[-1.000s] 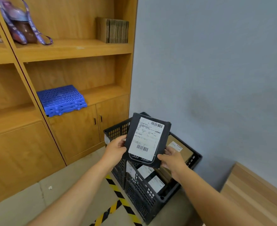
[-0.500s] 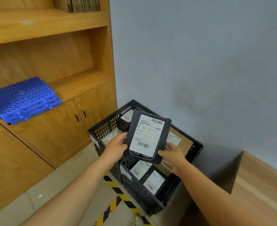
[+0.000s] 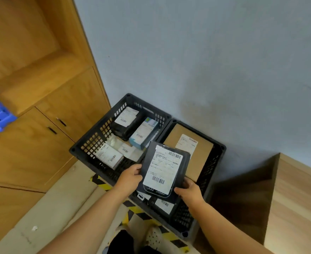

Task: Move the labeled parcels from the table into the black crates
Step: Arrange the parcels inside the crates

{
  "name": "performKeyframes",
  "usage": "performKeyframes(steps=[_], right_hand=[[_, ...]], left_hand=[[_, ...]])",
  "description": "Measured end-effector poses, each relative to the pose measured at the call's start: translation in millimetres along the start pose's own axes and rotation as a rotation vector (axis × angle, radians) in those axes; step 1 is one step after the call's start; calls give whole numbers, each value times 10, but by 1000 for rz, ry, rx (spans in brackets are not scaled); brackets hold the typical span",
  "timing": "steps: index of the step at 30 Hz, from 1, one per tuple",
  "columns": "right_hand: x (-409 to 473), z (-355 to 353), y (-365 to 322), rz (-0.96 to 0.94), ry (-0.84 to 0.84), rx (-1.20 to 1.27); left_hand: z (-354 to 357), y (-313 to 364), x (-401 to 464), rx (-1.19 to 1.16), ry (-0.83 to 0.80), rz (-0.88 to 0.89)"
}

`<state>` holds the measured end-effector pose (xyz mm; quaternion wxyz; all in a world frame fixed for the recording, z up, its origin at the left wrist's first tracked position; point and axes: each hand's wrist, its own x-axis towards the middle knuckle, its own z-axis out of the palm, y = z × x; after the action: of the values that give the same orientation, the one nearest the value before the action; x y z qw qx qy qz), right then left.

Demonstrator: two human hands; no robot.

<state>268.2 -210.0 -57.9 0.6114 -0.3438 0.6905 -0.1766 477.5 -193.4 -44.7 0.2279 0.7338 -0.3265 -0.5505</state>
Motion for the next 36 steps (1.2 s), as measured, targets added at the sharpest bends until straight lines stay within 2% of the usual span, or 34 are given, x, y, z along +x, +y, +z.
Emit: performKeyframes(steps=[11, 16, 21, 25, 31, 36], right_hand=[[648, 264, 825, 311, 146, -56], [952, 379, 1190, 378, 194, -264], [1268, 357, 1472, 384, 195, -571], [1524, 446, 1701, 385, 207, -705], [1828, 543, 2003, 359, 205, -781], [1973, 594, 2174, 332, 220, -694]], left_hand=[[548, -536, 884, 209, -219, -115], [766, -891, 1281, 309, -297, -166], [1085, -1207, 1605, 372, -378, -152], [1285, -1431, 1847, 390, -430, -164], [1431, -1651, 2160, 415, -439, -226], [1527, -1739, 2279, 446, -459, -218]])
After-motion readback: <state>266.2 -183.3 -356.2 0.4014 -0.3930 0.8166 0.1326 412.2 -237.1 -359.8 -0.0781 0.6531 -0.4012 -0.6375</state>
